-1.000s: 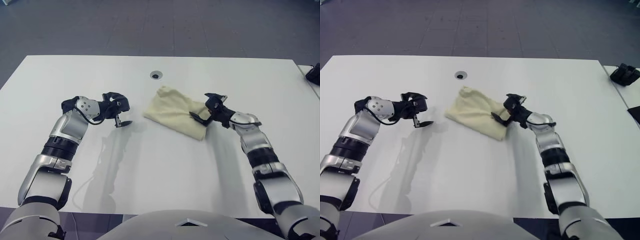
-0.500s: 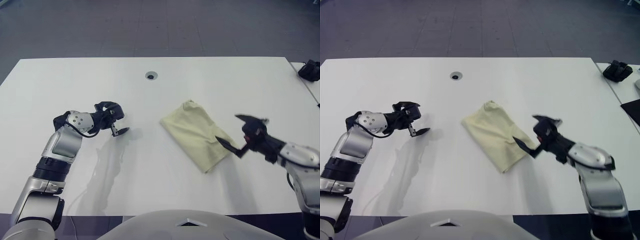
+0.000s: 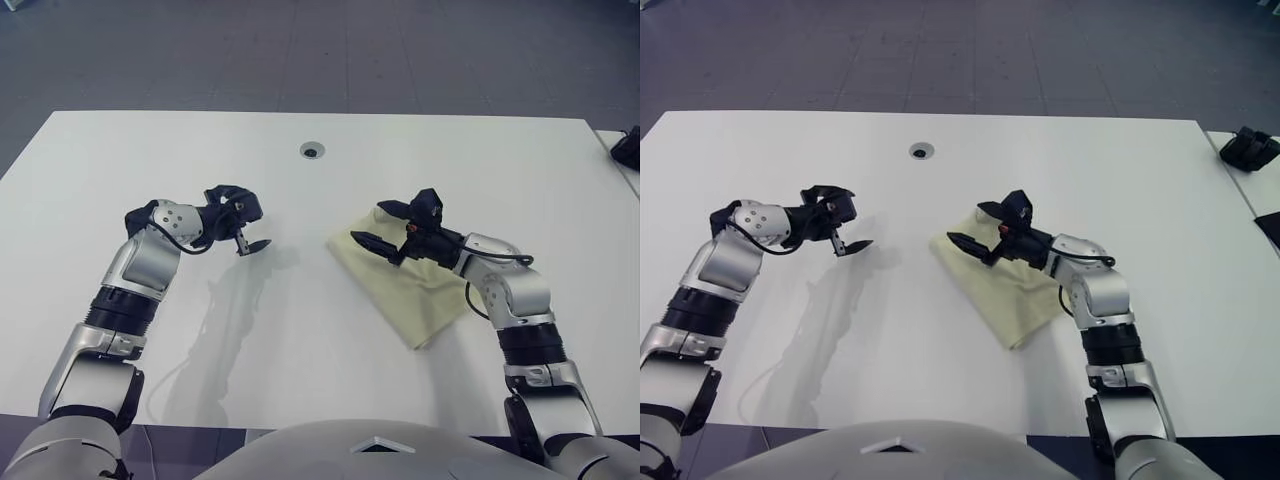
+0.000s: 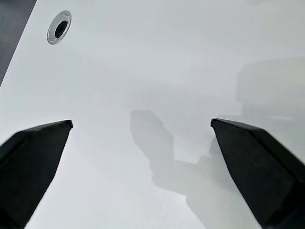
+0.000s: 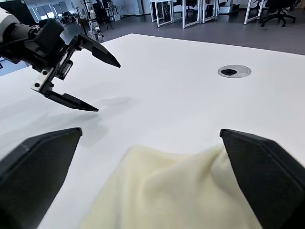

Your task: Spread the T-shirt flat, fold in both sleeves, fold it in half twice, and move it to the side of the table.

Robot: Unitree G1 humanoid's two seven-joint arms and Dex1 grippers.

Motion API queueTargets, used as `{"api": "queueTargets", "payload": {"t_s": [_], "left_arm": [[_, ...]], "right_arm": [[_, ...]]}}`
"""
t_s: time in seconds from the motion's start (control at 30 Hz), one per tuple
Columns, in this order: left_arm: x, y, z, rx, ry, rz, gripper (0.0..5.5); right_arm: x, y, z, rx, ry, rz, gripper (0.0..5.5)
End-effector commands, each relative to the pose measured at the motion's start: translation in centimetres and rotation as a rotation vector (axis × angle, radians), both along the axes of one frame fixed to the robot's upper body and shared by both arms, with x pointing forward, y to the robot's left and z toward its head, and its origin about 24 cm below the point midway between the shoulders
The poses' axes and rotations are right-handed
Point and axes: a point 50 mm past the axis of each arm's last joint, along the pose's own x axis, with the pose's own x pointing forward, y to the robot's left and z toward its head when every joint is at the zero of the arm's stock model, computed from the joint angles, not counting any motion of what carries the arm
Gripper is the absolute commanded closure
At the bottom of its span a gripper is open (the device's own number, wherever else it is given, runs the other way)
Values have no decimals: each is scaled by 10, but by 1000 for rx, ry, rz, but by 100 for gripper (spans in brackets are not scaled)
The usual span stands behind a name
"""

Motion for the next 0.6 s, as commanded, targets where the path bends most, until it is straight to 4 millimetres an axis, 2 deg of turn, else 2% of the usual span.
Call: {"api": "queueTargets", "payload": {"t_s": [0.03, 0.13, 0.23, 0.37, 0.47, 0.6], "left_arm": [[3, -1, 3, 16, -7, -18, 10], [3, -2, 3, 15, -9, -21, 10], [2, -4, 2, 12, -5, -27, 10], [0, -6, 1, 11, 0, -35, 10], [-1, -4, 1, 14, 3, -32, 10], [-2, -5, -1, 14, 8, -33, 10]], "right_arm": [[11, -12, -13, -40, 29, -133, 12], [19, -26, -20, -109, 10, -244, 12], [21, -27, -13, -97, -30, -265, 12], [11, -16, 11, -68, -136, -214, 12], [-8, 2, 27, -44, -202, -132, 12], [-27, 13, 1, -65, -120, -84, 12]]}}
